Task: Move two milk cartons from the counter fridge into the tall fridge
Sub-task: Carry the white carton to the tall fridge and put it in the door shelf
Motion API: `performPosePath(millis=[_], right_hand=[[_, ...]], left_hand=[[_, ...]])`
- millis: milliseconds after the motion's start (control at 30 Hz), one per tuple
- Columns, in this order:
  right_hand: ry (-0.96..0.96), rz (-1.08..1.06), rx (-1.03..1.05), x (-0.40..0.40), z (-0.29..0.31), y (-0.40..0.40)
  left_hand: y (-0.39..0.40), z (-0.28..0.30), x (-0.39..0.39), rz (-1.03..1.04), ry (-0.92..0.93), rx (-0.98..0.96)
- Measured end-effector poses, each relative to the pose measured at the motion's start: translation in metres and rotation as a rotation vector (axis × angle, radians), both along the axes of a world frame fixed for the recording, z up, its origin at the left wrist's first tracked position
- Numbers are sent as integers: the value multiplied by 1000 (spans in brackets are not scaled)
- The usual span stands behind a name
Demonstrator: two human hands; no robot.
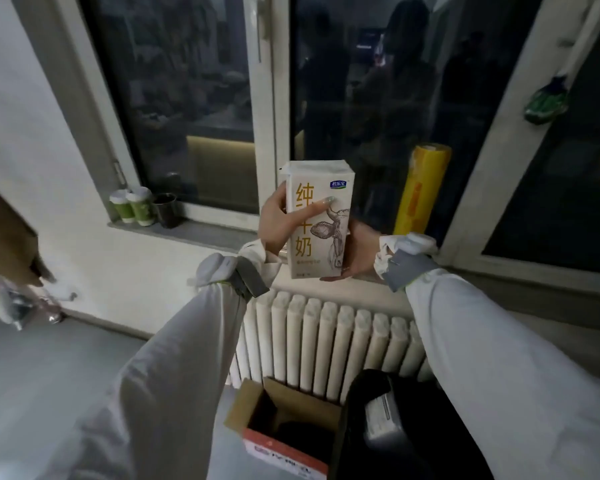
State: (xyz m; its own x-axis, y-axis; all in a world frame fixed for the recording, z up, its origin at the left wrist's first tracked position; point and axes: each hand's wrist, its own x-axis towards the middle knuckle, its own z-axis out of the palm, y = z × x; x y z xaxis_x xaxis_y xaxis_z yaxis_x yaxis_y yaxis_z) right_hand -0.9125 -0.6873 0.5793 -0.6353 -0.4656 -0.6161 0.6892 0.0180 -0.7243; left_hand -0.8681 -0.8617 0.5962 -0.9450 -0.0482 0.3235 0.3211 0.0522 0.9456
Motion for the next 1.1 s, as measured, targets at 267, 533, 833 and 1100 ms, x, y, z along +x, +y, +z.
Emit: performPosePath(millis=[267,533,833,1100], right_hand=[[-50,153,-49,-100,-21,-145],[-52,258,-105,-208,-28,-342],[28,582,-114,-275,-9,-579],[4,748,-47,-290,-7,-793]], left_hand=[[-134,-13,-72,157,-30,-22],[-322,-13,-166,292,-45,-58],[-536,5,-197,509,-3,-39],[-713,1,-182,747,-3,-27]])
